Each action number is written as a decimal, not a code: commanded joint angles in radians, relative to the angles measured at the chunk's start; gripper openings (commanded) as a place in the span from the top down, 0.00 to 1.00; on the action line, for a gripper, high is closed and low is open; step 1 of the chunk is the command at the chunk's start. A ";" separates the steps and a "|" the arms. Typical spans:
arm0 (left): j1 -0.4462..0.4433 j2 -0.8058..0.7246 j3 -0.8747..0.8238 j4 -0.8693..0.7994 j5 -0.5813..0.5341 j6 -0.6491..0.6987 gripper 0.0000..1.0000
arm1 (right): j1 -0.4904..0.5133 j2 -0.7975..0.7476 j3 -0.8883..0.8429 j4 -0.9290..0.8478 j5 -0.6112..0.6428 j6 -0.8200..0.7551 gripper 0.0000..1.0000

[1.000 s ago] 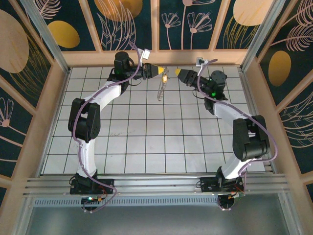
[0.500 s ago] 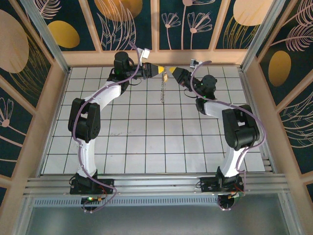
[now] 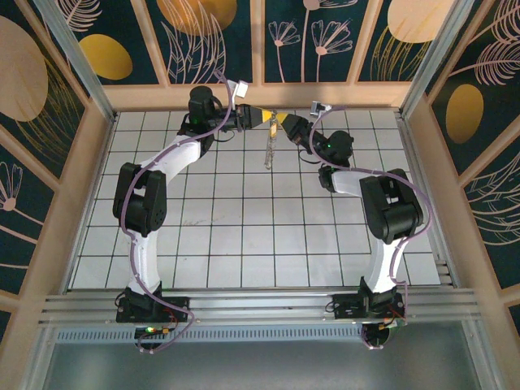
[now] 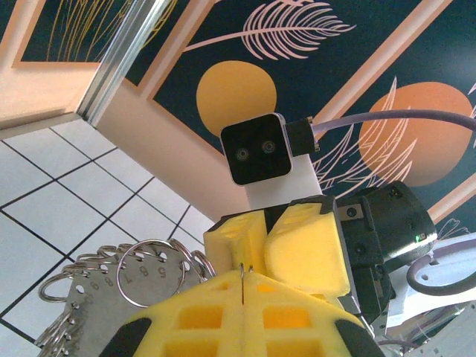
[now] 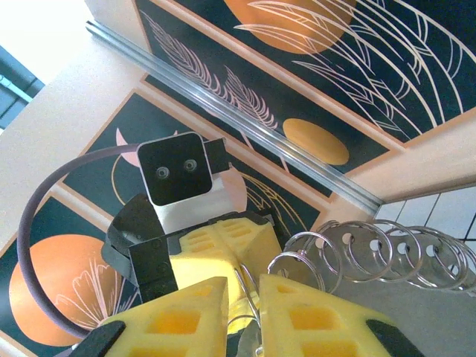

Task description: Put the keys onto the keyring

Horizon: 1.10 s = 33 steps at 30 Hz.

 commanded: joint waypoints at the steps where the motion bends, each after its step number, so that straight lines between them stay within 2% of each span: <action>1: 0.002 -0.015 0.000 0.067 -0.001 -0.012 1.00 | 0.015 0.017 0.035 0.089 0.010 0.021 0.83; 9: 0.002 -0.012 -0.002 0.067 0.000 -0.010 1.00 | 0.023 0.022 0.036 0.104 0.007 0.022 0.76; 33: 0.002 -0.018 -0.005 0.072 0.006 -0.010 1.00 | 0.027 0.015 0.021 0.003 0.051 -0.066 0.75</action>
